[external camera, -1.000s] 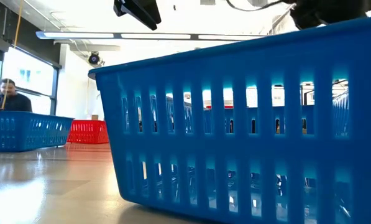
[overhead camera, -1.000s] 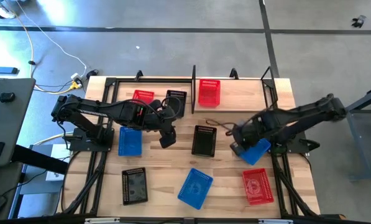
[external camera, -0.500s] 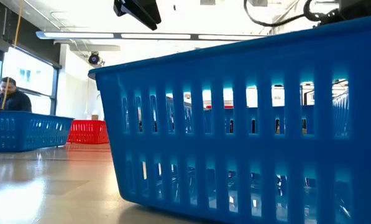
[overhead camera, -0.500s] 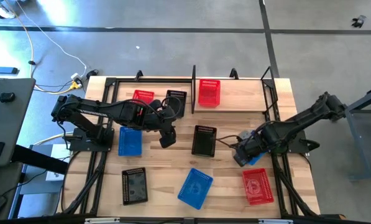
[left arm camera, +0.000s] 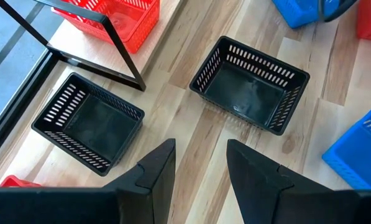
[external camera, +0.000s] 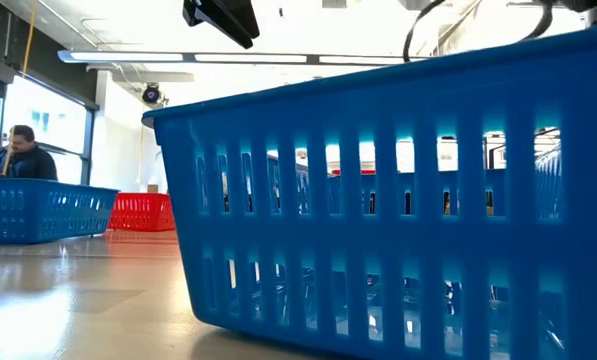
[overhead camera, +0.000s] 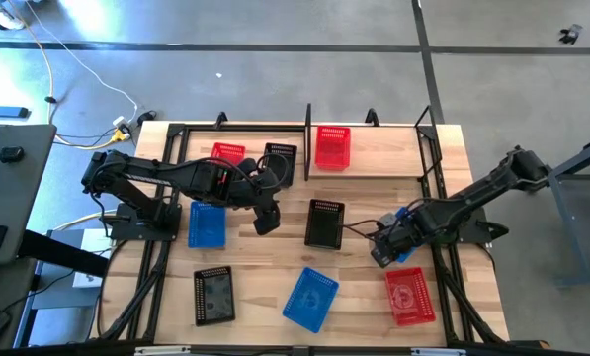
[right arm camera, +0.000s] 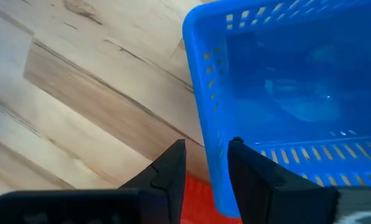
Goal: Stack baskets on shelf by color
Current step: Put the top right blue bin on the shelf
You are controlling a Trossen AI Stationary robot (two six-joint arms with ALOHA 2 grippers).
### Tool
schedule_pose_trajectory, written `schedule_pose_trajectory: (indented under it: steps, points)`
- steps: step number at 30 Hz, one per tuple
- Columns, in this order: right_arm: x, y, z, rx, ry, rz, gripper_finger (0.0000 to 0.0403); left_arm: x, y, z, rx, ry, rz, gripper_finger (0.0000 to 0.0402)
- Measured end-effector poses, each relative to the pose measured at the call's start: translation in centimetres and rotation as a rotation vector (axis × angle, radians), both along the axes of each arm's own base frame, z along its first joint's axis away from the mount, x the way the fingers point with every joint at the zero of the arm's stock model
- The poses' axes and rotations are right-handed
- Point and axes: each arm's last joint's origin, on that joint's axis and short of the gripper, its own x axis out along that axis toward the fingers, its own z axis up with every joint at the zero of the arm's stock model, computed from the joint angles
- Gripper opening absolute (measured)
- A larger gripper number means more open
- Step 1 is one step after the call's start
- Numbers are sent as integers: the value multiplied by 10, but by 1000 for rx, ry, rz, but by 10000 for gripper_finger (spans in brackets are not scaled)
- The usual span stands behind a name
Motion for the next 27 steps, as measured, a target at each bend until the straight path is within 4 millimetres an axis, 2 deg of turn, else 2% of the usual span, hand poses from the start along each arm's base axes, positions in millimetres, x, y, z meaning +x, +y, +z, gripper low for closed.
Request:
schedule_pose_trajectory:
  steps: [7,10,14,16,22,27]
  points:
    - [0,1,-13,12,60,8,98,0,0,0,0,0,0,133]
    - [3,4,-19,36,96,20,71,0,0,0,0,0,0,133]
    - [8,6,-22,61,85,40,13,0,0,0,5,3,-7,133]
    - [9,7,-21,63,68,47,11,0,0,0,6,4,-8,133]
    - [17,10,-5,34,28,106,3,0,0,0,6,4,-8,133]
    - [27,12,18,-19,-45,169,1,0,0,0,6,4,-8,133]
